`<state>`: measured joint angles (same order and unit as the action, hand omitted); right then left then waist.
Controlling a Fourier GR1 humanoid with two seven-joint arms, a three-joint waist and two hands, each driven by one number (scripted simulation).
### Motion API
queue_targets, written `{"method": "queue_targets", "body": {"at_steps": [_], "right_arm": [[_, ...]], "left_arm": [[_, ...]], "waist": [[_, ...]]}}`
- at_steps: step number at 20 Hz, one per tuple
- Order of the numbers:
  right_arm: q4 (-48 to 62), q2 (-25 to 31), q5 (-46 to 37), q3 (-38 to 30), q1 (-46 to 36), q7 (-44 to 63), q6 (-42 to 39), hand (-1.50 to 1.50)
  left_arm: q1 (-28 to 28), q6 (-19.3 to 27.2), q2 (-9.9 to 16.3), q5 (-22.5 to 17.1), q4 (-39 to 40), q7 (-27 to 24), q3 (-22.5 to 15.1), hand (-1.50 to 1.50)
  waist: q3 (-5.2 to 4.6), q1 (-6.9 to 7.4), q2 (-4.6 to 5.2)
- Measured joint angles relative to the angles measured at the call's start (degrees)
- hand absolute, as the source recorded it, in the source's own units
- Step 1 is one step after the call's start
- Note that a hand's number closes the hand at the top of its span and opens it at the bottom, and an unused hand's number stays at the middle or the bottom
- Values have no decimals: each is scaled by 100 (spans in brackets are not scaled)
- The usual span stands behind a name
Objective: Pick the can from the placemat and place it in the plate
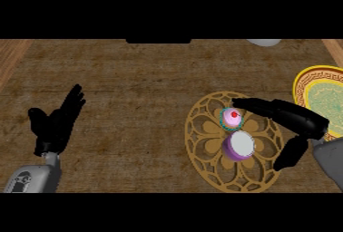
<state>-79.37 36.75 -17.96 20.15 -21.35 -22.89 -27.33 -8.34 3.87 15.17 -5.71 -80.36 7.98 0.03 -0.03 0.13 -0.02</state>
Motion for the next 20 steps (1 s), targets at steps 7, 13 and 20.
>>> {"method": "queue_targets", "body": {"at_steps": [7,13,20], "right_arm": [[-240,-207,-683,15,-51,402,-396,-150],[-327,-715,-1192,18,-73,809,-665,-150],[-143,-1233,-1914,-48,-89,867,-648,-150]], "left_arm": [[-60,-28,-53,95,-116,169,91,0],[-87,-153,-109,175,61,51,206,0],[-36,-262,-188,273,24,35,299,0]], "waist": [[2,-2,-1],[2,0,0],[3,4,1]]}}
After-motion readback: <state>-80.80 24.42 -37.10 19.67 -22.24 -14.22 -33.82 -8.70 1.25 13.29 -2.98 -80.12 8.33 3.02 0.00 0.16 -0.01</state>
